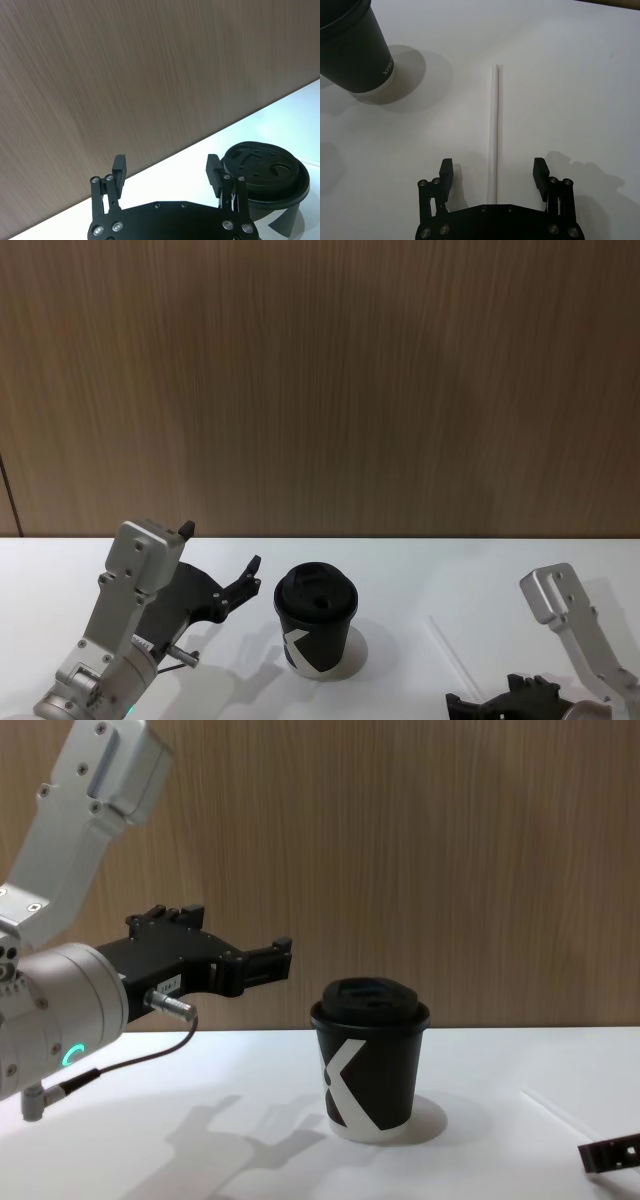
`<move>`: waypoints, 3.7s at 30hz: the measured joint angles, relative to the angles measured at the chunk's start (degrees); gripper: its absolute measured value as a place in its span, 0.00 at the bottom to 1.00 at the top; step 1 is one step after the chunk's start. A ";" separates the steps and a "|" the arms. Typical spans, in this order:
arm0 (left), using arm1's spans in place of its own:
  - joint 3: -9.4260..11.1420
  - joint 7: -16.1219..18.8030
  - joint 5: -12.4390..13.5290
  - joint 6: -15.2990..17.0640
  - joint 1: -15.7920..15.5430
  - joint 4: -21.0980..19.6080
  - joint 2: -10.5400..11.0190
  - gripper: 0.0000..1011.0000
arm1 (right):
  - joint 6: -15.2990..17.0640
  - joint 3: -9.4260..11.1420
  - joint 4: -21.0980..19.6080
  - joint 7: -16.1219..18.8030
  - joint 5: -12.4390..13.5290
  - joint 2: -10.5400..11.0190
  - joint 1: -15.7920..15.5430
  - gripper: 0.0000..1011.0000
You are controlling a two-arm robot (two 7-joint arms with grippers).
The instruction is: Pick up the straw with one hand, pass it to the other hand, and insert it into the cup.
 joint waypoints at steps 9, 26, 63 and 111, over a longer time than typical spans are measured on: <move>0.00 0.00 0.00 0.00 0.00 0.00 0.00 0.99 | -0.10 -0.35 -0.32 0.54 -0.71 0.41 -0.24 0.94; 0.00 0.00 0.00 0.00 0.00 0.00 0.00 0.99 | -1.12 -0.66 -0.55 0.85 -2.14 0.71 -0.51 0.47; 0.00 0.00 0.00 0.00 0.00 0.00 0.00 0.99 | -0.79 0.38 0.11 2.53 -3.48 0.72 -0.77 0.00; -3.28 -13.82 -10.39 -0.37 -2.94 -4.50 1.87 0.99 | -25.63 8.06 -4.83 20.07 12.78 -4.84 -0.43 0.00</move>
